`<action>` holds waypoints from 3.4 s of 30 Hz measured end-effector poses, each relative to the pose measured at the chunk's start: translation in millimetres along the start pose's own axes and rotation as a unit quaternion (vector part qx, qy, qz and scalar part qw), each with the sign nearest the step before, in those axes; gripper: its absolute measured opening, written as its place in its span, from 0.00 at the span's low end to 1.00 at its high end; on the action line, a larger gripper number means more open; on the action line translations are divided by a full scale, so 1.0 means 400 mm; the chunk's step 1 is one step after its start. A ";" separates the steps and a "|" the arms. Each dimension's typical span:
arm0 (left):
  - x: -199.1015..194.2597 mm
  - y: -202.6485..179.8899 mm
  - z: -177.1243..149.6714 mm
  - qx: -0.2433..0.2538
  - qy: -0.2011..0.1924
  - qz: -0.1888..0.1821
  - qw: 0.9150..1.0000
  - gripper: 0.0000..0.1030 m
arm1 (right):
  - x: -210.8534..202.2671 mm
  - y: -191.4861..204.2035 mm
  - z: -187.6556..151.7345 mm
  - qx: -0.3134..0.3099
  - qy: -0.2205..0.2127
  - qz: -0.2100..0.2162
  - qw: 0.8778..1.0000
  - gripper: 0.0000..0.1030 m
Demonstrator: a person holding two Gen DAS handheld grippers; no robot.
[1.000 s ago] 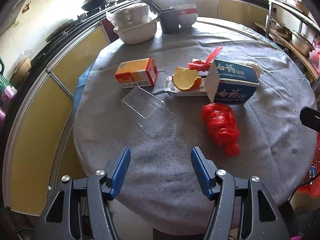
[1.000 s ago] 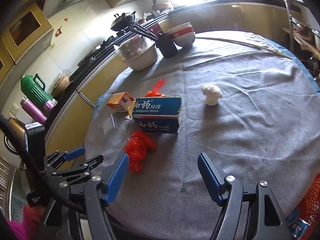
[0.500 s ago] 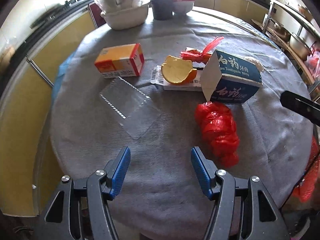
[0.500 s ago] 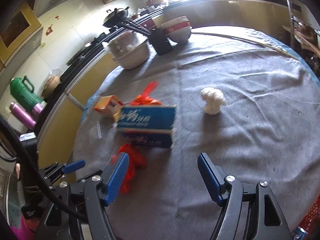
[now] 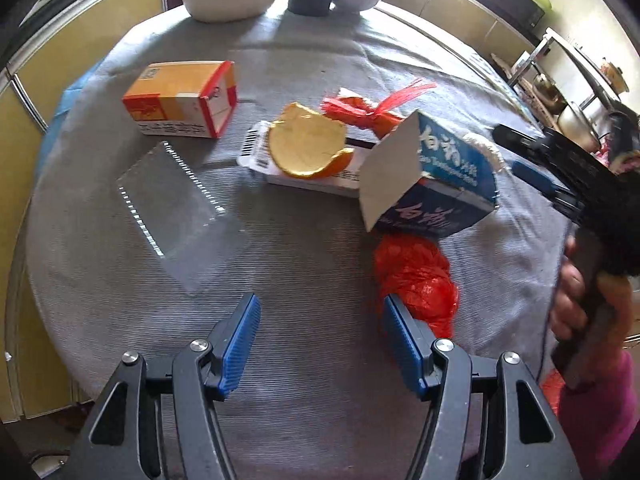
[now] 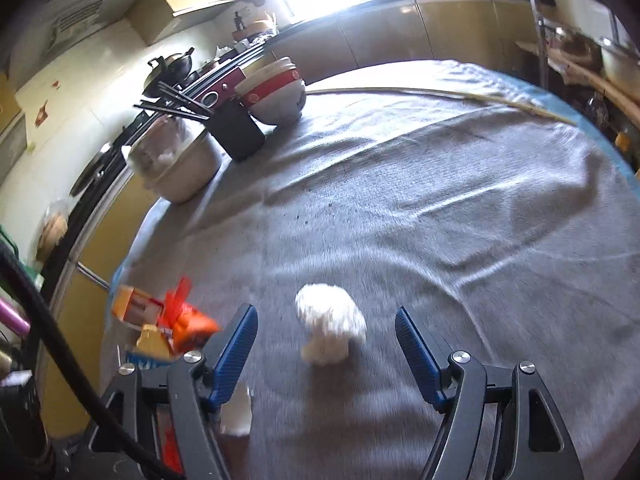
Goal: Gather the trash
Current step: 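Grasp the red plastic bag with left tool while right tool grasps the white foil ball, then lift the red bag with left tool while right tool holds the foil ball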
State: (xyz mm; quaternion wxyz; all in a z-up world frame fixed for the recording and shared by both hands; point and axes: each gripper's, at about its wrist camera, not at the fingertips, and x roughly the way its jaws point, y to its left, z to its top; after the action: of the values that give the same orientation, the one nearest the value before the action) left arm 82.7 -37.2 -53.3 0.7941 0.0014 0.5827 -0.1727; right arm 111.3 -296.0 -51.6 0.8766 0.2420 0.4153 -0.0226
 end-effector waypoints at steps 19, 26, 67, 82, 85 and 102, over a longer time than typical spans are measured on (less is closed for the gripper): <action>0.014 -0.133 -0.014 0.048 -0.004 -0.066 0.997 0.48 | -0.007 -0.048 -0.055 0.013 0.008 0.015 1.000 0.38; 0.049 -0.138 -0.015 0.047 -0.014 -0.071 0.996 0.38 | -0.093 -0.055 -0.139 0.002 0.014 0.038 0.999 0.38; -0.208 -0.256 -0.188 0.086 -0.155 0.138 0.974 0.36 | -0.350 -0.065 -0.391 -0.054 -0.019 0.119 0.991 0.38; -0.244 -0.364 -0.207 0.062 -0.165 0.179 0.968 0.37 | -0.403 -0.122 -0.381 -0.082 -0.020 0.164 0.983 0.38; -0.246 -0.376 -0.215 0.054 -0.166 0.187 0.967 0.37 | -0.404 -0.132 -0.372 -0.097 -0.017 0.164 0.982 0.38; -0.326 -0.303 -0.273 0.022 -0.225 0.177 0.958 0.37 | -0.426 -0.011 -0.306 -0.140 -0.050 0.196 0.969 0.38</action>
State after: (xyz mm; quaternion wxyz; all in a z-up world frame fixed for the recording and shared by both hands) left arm -85.8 -93.4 56.5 0.9225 0.0831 0.3751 -0.0381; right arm -88.9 -273.1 6.8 0.9087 0.1922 0.3145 0.1958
